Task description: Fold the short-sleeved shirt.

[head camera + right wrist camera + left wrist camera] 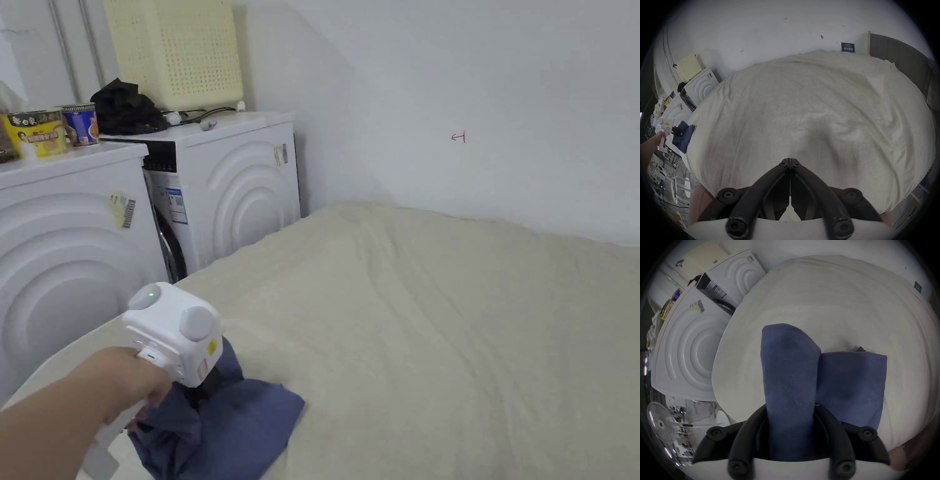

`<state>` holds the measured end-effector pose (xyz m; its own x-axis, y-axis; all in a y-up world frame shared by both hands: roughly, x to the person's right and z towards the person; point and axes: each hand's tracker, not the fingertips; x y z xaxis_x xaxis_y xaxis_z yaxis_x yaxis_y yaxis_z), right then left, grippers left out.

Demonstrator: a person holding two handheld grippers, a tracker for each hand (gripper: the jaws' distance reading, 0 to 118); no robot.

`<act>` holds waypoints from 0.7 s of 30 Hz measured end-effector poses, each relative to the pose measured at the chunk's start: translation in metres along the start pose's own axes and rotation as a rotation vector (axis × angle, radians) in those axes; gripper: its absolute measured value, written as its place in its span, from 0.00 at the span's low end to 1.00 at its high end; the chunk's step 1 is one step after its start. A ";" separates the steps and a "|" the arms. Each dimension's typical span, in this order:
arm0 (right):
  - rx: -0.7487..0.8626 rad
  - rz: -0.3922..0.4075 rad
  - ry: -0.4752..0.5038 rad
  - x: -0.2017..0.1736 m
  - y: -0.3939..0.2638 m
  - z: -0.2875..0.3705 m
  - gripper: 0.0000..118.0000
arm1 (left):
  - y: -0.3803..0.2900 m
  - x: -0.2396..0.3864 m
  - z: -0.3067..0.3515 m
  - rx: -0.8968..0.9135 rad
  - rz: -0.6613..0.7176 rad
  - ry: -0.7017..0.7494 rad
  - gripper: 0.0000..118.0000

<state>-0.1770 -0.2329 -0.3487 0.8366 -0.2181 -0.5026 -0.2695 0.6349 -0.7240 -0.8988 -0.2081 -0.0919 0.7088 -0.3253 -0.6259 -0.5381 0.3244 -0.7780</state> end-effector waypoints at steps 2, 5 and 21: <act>0.018 0.004 0.004 0.001 0.003 0.003 0.00 | -0.005 -0.009 0.000 0.014 0.067 -0.021 0.47; 0.024 -0.004 0.013 0.002 0.008 0.002 0.00 | -0.010 -0.020 0.003 0.072 0.092 0.083 1.00; 0.088 -0.036 0.046 0.015 0.009 0.018 0.00 | -0.104 0.250 0.152 0.542 0.134 -0.483 0.00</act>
<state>-0.1586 -0.2174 -0.3541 0.8215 -0.2749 -0.4995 -0.1949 0.6880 -0.6991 -0.5969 -0.1880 -0.1592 0.8419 0.1351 -0.5224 -0.4221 0.7680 -0.4816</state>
